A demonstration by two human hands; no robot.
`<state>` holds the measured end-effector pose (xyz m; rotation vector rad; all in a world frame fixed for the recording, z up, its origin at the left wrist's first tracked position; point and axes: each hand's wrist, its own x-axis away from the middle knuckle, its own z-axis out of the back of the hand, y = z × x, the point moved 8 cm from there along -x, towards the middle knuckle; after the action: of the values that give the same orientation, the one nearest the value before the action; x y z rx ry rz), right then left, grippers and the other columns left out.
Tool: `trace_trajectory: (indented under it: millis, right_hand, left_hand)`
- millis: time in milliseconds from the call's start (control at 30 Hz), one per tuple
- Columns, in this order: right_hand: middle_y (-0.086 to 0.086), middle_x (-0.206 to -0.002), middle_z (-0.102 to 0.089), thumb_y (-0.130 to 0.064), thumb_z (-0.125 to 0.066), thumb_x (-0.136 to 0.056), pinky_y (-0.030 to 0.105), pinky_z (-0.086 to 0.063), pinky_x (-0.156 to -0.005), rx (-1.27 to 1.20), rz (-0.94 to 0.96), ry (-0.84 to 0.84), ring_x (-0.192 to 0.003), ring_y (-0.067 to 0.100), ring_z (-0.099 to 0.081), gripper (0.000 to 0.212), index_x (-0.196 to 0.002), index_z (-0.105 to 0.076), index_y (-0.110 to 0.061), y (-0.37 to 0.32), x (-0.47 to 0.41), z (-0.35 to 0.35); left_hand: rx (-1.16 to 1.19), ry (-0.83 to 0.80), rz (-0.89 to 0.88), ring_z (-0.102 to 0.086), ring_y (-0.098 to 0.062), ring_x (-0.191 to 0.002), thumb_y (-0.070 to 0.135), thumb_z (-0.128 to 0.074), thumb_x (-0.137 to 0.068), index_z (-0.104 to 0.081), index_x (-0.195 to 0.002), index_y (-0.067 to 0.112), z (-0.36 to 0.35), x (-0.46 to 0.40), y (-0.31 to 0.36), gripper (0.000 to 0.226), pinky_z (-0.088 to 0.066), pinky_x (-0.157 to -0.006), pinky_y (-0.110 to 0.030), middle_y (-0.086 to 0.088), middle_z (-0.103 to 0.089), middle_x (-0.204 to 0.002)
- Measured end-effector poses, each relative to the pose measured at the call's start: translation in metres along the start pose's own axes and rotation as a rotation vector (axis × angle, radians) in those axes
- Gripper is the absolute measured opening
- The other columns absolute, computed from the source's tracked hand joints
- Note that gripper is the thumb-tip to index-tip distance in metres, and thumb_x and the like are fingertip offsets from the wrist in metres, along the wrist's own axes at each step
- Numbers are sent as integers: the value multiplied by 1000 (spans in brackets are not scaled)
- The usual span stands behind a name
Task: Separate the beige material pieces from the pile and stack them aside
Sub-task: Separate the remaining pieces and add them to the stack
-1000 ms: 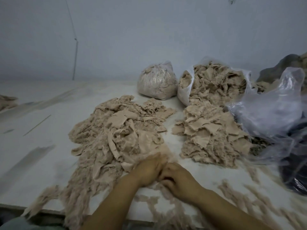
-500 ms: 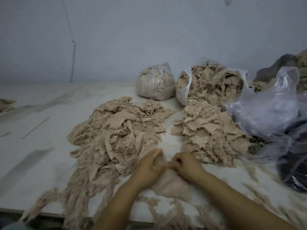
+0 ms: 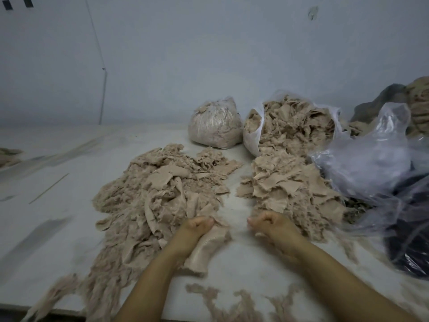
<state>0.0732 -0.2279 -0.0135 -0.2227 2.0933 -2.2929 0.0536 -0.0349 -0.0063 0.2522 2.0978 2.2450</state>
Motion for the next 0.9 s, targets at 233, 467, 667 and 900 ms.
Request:
trace_trajectory:
  millis: [233, 467, 667, 900]
  right_hand:
    - [-7, -88, -60, -41, -70, -81, 18, -47, -59, 296, 137, -182, -72, 9, -57, 20, -93, -60, -29, -26, 22, -35]
    - [-1, -46, -40, -17, -51, -98, 18, -25, -34, -116, 149, 147, -32, 6, -30, 26, -74, -45, -8, -26, 15, -9]
    - [1, -47, -58, -23, -60, -92, 19, -40, -41, -32, 24, -250, -38, 9, -50, 17, -82, -58, -9, -4, 31, -56]
    - [2, -65, -66, -22, -58, -95, 21, -42, -42, -63, -26, -166, -42, 10, -53, 17, -92, -58, -6, -4, 25, -50]
  left_hand:
    - [165, -71, 26, -67, -19, -72, 24, -53, -94, -72, -83, 9, -21, 6, 10, 27, -53, -64, -27, -11, -71, -82]
    - [-32, -8, -63, -56, -10, -58, 34, -54, -91, -62, -70, 14, -20, 13, 15, 30, -42, -57, -20, 2, -60, -64]
    - [103, 60, -41, -66, -18, -65, 18, -47, -98, -71, -74, 14, -22, 7, 14, 35, -51, -56, -26, -10, -69, -73]
    - [240, 254, 23, -62, -20, -55, 23, -46, -98, -64, -80, 3, 1, -8, 9, 32, -48, -49, -24, -14, -66, -69]
